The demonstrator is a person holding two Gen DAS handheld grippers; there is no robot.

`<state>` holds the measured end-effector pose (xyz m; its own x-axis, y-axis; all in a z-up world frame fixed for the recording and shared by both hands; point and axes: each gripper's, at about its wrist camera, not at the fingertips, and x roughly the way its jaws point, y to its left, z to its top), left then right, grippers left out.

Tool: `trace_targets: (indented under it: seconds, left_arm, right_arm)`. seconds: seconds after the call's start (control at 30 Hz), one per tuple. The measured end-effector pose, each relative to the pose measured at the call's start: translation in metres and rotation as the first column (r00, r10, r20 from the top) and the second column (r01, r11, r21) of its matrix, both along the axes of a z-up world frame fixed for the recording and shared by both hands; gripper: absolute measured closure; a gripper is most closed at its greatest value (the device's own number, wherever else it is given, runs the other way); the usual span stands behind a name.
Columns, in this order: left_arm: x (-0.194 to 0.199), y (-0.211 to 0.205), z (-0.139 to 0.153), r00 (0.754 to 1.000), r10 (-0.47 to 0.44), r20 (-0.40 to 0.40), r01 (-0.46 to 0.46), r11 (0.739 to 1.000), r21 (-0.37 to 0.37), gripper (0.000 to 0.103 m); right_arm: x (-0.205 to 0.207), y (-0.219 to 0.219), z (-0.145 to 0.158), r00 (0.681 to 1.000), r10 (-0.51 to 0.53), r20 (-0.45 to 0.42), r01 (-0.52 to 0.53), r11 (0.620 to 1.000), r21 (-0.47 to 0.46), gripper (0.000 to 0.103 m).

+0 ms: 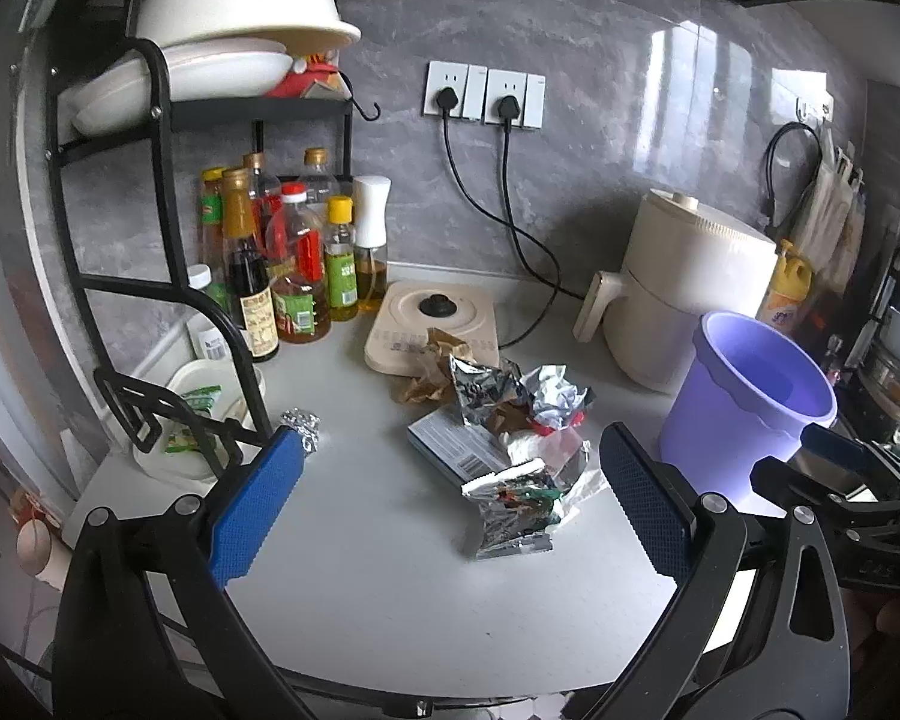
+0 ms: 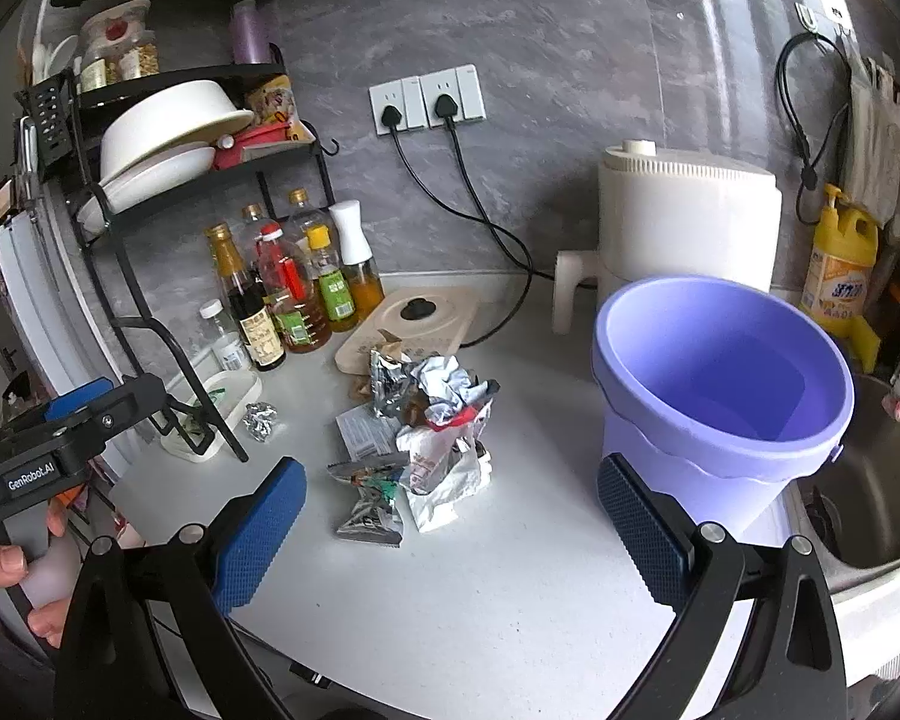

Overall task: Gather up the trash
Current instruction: 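Reach the left tool to the foil snack wrapper and close on it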

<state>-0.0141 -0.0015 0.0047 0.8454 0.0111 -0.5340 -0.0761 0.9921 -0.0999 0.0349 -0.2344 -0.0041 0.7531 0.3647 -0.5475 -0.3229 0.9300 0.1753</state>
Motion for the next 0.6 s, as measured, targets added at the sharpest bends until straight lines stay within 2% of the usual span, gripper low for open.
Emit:
trace_targets:
  seconds: [0.1,0.3,0.6]
  left_arm:
    - [0.009,-0.003,-0.007,1.0,-0.014,-0.015,0.014,1.0,-0.004,0.005]
    - [0.034,-0.016,-0.031,0.991,-0.098,-0.091,0.096,0.995,-0.019,0.014]
    - [0.066,-0.026,-0.065,0.97,-0.163,-0.18,0.154,0.986,-0.061,0.014]
  right_arm:
    - [0.0,-0.003,-0.002,1.0,-0.007,-0.004,0.007,1.0,-0.006,0.008]
    - [0.005,-0.018,-0.013,0.997,-0.049,-0.065,0.05,0.999,0.016,0.008]
    - [0.017,-0.026,-0.033,0.983,-0.124,-0.135,0.124,0.992,-0.009,0.009]
